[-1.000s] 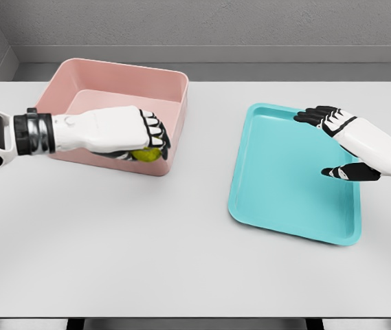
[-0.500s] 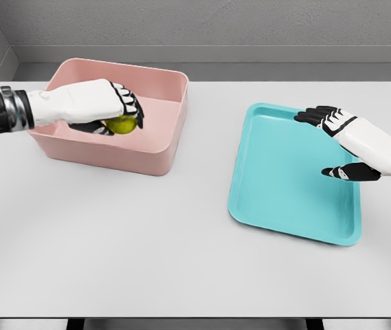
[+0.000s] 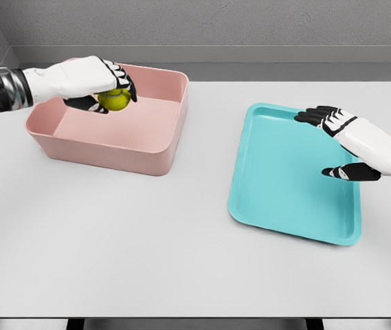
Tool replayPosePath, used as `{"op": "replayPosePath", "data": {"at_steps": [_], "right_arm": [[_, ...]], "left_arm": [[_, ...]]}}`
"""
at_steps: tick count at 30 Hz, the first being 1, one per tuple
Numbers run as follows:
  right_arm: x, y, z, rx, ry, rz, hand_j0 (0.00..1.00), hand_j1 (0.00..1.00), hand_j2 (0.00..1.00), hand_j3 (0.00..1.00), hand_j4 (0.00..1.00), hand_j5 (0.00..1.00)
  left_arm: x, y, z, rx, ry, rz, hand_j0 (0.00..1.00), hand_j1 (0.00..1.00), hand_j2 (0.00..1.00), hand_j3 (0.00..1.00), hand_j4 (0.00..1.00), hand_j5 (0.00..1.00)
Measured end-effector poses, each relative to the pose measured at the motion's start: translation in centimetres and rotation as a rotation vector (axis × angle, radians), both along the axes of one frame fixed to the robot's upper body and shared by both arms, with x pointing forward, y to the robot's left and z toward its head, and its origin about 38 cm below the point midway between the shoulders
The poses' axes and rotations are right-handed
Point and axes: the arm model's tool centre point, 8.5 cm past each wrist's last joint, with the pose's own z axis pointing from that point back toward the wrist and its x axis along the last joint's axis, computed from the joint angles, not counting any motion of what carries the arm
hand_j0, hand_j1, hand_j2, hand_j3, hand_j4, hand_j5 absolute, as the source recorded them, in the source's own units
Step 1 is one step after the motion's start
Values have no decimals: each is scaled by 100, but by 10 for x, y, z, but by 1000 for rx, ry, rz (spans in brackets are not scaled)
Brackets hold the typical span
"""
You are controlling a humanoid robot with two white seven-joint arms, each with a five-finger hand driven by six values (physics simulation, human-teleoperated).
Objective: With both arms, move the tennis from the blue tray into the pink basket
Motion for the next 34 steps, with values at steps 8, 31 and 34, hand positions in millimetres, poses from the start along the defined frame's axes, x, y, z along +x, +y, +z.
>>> {"op": "replayPosePath", "data": {"at_steps": [8,31,34], "right_arm": [[0,0,0,0,0,0,100,100,100,100,100,100],[0,-1,0,0,2,-1,100,100,100,100,100,100],[0,0,0,-1,1,-1,100,100,100,100,100,100]], "left_arm": [[13,2,3,-19,0,34,100,100,100,100,100,100],[-42,110,-12,-37,108,190,100,100,100,100,100,100],[-45,121,-6,-31,102,211,100,100,100,100,100,100]]}}
